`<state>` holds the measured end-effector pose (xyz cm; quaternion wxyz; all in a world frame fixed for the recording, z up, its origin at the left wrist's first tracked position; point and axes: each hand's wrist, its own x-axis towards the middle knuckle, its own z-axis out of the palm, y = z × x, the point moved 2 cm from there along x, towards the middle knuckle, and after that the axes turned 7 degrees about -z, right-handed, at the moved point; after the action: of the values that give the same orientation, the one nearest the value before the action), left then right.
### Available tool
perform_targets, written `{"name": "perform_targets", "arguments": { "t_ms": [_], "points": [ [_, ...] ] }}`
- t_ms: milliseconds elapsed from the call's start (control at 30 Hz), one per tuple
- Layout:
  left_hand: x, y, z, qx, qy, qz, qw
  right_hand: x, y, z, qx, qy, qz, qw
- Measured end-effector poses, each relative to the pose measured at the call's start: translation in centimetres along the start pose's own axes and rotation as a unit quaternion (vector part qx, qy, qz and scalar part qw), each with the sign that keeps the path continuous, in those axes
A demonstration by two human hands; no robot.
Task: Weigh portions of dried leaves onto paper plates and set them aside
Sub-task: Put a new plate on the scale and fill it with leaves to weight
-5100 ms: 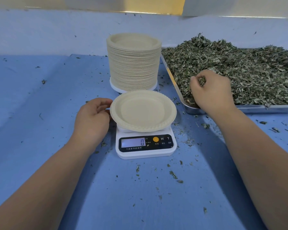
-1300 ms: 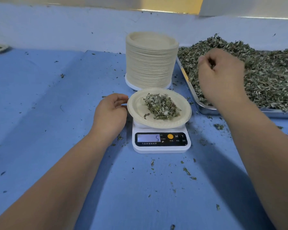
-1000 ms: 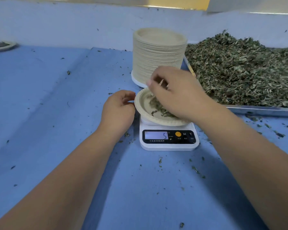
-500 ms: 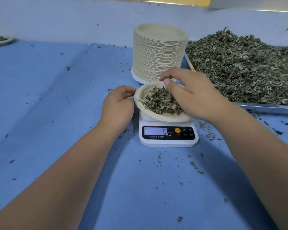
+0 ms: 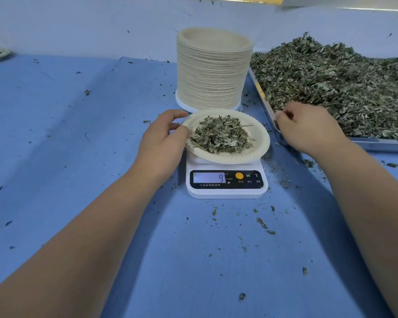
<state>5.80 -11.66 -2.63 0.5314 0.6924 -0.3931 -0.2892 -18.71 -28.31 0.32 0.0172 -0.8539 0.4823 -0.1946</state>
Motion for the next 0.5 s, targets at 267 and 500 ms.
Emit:
{"name": "perform_targets", "arguments": {
  "t_ms": [267, 500],
  "points": [
    [0.23, -0.34, 0.03, 0.022, 0.026, 0.011, 0.999, 0.08, -0.52, 0.25, -0.025, -0.051, -0.009, 0.998],
    [0.40, -0.31, -0.08, 0.009, 0.056, 0.008, 0.998, 0.08, -0.53, 0.17, -0.008, -0.031, -0.003, 0.999]
  ]
}}
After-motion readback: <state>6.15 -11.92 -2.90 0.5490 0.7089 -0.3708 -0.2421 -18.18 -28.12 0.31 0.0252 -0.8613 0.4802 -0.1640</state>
